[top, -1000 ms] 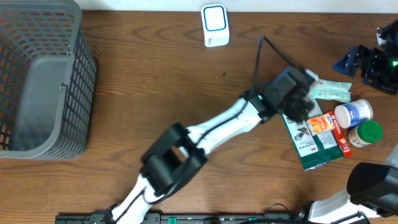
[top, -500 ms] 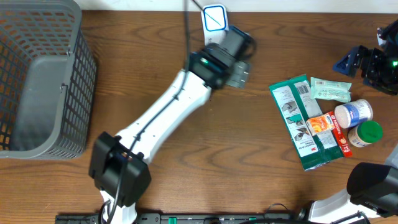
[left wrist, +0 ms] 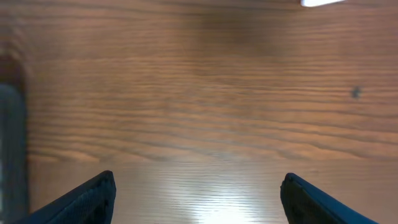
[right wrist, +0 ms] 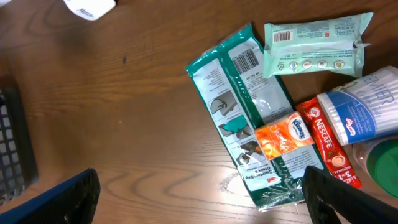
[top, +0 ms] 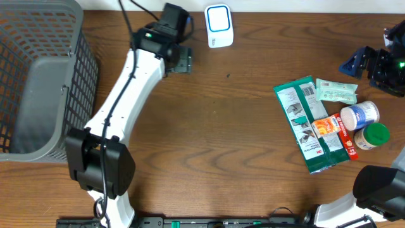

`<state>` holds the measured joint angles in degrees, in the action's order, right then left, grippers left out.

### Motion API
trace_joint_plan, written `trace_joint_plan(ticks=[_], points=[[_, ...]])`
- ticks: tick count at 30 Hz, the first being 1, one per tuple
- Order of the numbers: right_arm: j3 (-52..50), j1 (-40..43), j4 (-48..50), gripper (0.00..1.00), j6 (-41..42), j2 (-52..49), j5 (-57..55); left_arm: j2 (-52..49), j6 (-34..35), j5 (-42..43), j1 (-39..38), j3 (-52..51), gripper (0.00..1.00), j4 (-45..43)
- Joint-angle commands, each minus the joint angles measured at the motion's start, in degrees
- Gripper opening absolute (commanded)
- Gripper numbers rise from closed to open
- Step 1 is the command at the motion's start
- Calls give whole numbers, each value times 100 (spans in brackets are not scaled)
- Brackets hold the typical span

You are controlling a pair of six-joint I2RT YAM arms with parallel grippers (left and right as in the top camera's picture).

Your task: Scan the item barcode

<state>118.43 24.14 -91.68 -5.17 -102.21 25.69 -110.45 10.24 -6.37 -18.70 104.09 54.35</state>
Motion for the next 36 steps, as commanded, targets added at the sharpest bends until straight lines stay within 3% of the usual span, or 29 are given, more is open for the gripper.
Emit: trace_joint_plan(ticks=[1,25,30,36], points=[[70,57,-2,99,42,72,2,227,-76,-55,216,48,82,61],[70,-81,-2,99,42,79,-15,227,-76,-55,293,48,82,68],[70,-693,-2,99,42,483,-393,227,-76,-55,293,48,82,68],[70,-1982,-2,99,42,1252,-511,227,-76,-55,293,48,82,68]])
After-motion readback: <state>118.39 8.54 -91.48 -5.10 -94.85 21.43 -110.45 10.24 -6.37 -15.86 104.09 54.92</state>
